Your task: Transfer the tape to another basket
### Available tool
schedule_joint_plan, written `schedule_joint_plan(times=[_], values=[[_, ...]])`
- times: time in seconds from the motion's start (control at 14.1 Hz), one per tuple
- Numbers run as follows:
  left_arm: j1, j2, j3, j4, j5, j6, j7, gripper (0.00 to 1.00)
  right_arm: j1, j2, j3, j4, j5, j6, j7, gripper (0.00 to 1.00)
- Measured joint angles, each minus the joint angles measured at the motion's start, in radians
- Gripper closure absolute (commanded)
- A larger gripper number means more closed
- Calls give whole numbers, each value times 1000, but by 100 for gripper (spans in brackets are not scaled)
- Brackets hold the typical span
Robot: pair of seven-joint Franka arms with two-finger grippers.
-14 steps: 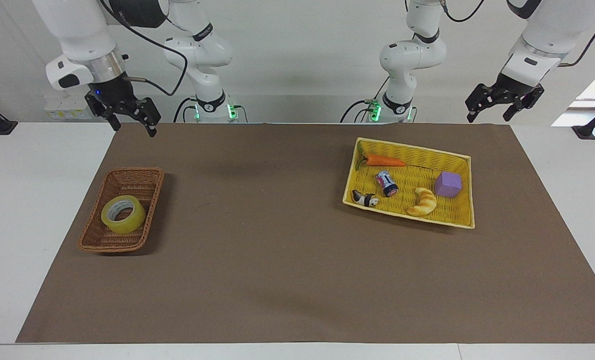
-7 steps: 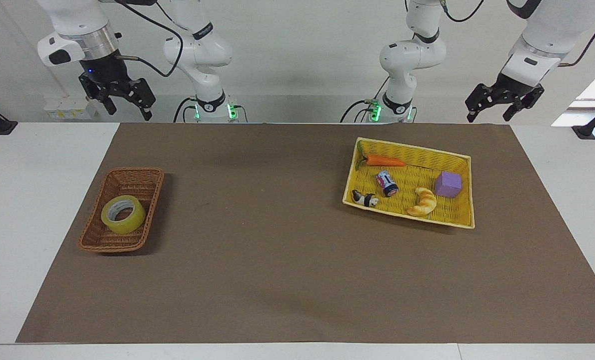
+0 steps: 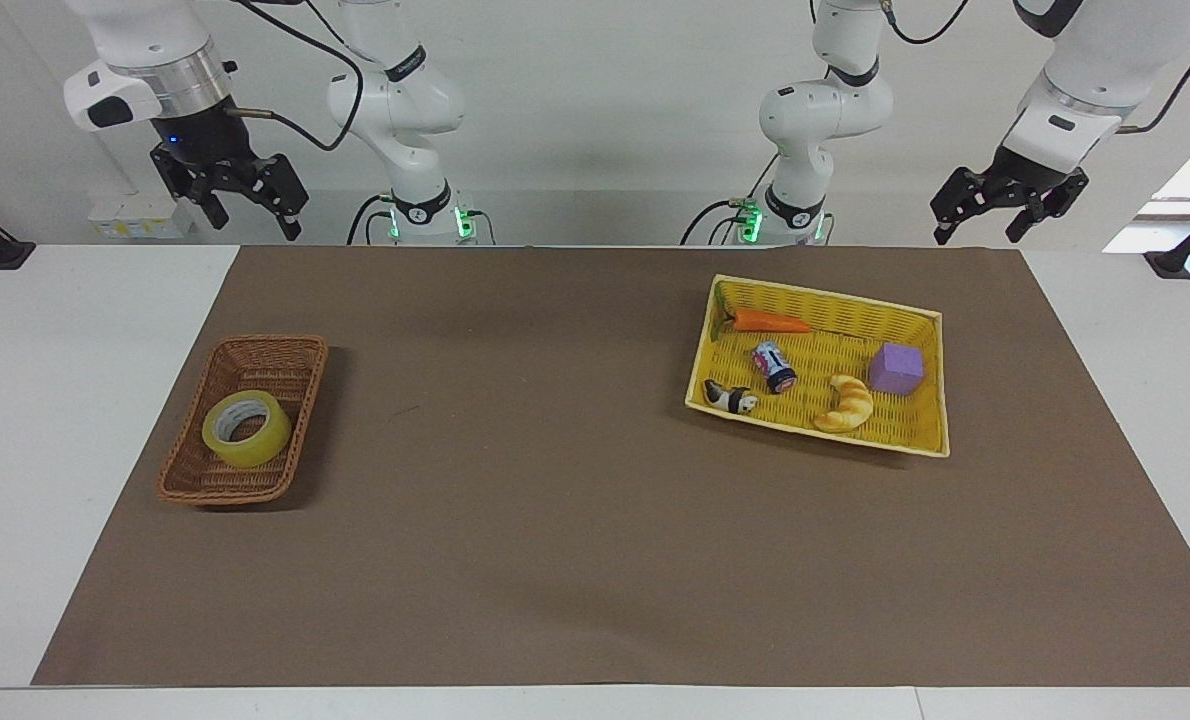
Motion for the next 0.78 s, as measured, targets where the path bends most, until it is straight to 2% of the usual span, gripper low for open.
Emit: schedule_joint_plan(times=[0.78], values=[[0, 0, 0, 0, 0, 0, 0, 0, 3, 2, 11, 2, -24, -31, -89, 0]])
